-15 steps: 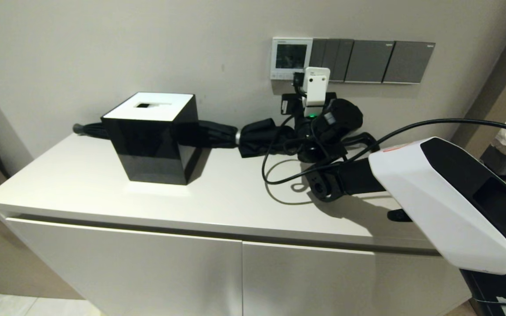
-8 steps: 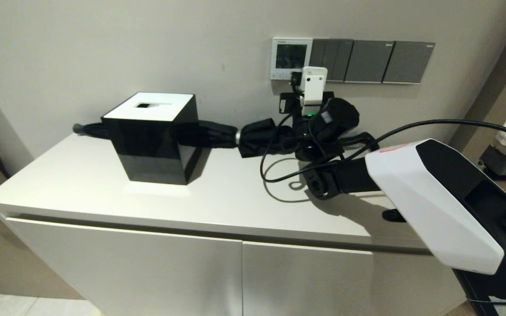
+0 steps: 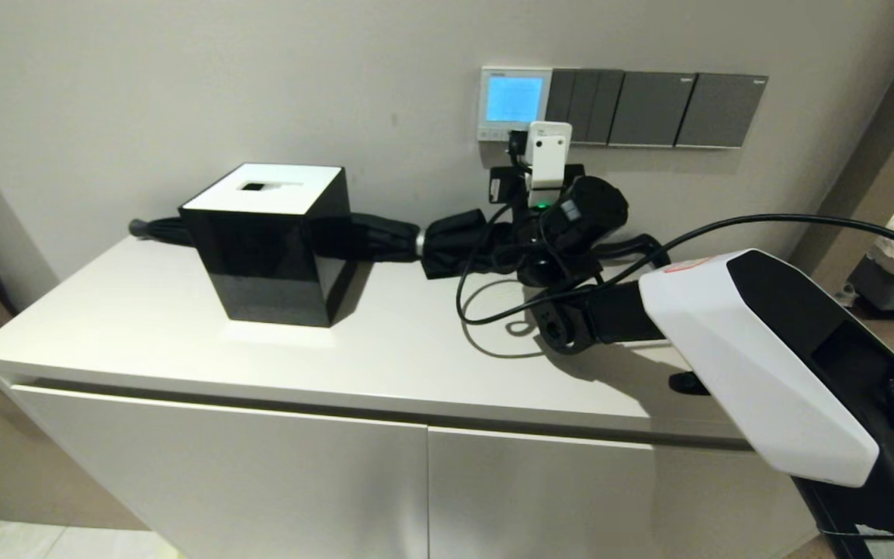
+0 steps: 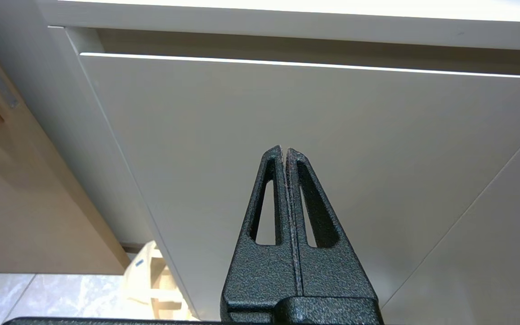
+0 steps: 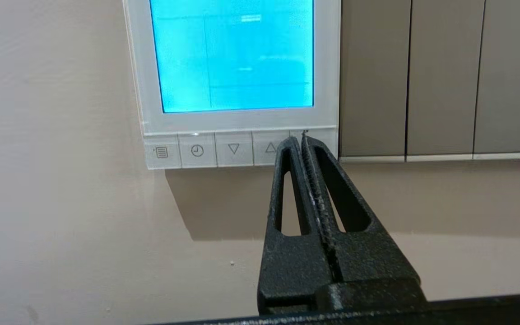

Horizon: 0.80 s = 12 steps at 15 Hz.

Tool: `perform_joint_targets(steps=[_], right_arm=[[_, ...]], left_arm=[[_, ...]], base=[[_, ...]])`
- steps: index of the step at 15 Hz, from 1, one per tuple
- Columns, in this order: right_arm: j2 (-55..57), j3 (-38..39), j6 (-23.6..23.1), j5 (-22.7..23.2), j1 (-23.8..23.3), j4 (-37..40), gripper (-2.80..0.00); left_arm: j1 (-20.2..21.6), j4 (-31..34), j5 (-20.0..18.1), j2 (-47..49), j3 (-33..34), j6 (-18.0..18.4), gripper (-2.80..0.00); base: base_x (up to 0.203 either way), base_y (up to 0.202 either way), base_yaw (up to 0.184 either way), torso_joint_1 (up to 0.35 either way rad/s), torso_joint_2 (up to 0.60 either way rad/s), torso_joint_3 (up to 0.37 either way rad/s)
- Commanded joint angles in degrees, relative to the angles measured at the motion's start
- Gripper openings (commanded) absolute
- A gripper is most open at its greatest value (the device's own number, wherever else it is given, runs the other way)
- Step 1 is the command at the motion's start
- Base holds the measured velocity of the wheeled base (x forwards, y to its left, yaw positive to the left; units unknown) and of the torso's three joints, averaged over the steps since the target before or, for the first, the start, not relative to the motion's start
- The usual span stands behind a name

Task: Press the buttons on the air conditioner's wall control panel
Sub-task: Turn off the central air conditioner

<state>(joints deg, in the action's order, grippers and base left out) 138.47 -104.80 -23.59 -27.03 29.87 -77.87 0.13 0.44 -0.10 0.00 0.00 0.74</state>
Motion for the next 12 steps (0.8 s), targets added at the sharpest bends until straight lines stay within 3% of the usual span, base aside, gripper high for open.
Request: perform_joint_targets(steps=[1, 12], right_arm=[[-0.5, 0.2, -0.1, -0.2, 0.3, -0.6, -2.80], [-15.8, 14.8, 0.0, -1.0, 4.8, -4.7, -2.80]], left_arm=[[0.0, 0.0, 0.0, 0.0, 0.0, 0.0, -2.80], [0.0, 0.0, 0.0, 0.0, 0.0, 0.0, -2.80]], base=[[0.000, 0.000, 0.000, 0.000, 0.00, 0.000], [0.000, 0.000, 0.000, 0.000, 0.00, 0.000]])
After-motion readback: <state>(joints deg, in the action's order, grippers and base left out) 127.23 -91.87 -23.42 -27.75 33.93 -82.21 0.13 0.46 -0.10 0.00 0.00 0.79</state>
